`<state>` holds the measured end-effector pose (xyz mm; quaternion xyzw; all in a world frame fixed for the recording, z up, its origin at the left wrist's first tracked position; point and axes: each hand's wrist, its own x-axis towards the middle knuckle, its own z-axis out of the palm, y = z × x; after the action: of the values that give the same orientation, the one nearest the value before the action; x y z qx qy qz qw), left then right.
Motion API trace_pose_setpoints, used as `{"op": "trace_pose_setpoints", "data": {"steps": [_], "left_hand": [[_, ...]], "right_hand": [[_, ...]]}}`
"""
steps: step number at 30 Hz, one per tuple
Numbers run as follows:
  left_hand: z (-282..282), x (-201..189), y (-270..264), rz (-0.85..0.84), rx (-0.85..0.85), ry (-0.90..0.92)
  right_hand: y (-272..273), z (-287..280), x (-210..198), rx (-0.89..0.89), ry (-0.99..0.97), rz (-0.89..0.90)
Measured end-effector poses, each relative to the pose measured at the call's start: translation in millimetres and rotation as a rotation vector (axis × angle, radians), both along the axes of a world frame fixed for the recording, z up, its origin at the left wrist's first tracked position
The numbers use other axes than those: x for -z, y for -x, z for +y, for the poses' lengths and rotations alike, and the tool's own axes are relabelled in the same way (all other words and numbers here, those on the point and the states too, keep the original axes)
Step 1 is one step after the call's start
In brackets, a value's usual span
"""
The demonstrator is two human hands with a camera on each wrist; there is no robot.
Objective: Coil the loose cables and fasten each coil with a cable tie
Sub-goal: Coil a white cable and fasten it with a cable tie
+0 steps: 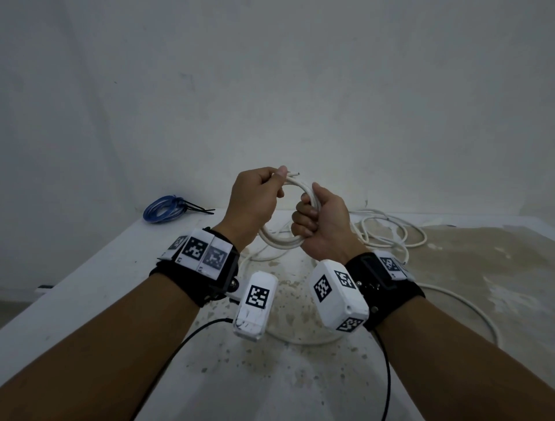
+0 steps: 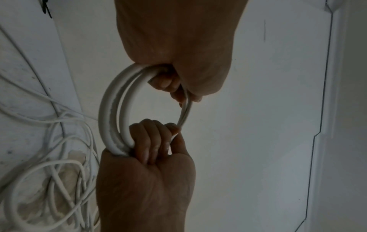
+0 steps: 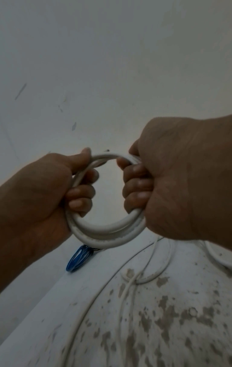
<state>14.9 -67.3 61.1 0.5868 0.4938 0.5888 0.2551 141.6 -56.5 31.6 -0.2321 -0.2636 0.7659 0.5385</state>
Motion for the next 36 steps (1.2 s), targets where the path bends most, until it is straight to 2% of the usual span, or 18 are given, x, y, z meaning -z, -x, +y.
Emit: {"op": "trace_pose_setpoints", "data": {"steps": [4, 8, 10, 11, 16, 21, 25, 30, 36], "left_hand": [[-4.0, -2.2, 1.5, -0.002, 0.055, 0.059], [-7.4, -1.5, 6.2, 0.295, 0.029, -0.069], [-8.1, -3.1, 4.2, 0.353, 0.032, -0.111], [-7.5, -4.3, 3.2, 0.37, 0.03, -0.126], [-3.7, -1.2, 0.9, 0.338, 0.091, -0.128], [-1.6, 1.9, -4.6, 0.247, 0.163, -0.021], [0.8, 1.0, -9.9, 0.351, 0.099, 0.014], [2.9, -8.8, -20.4, 0.466, 0.037, -0.067], [9.9, -14.0, -43.6, 0.347, 0.165, -0.012]], "right_hand": [[-3.5, 0.9, -2.5, 0.085, -0.046, -0.086], [-9.7, 2.3, -14.6, 0.085, -0.215, -0.493], [-9.6, 1.1, -18.8, 0.116, -0.286, -0.644], [-9.7, 0.4, -19.6, 0.132, -0.307, -0.663], [-13.6, -0.9, -16.4, 0.147, -0.297, -0.593], [-18.8, 0.1, -13.8, 0.215, -0.308, -0.605], [-26.2, 2.0, -11.8, 0.273, -0.347, -0.632], [-37.4, 3.3, -9.1, 0.311, -0.419, -0.637], [-64.6, 2.3, -10.0, 0.346, -0.424, -0.639]]}}
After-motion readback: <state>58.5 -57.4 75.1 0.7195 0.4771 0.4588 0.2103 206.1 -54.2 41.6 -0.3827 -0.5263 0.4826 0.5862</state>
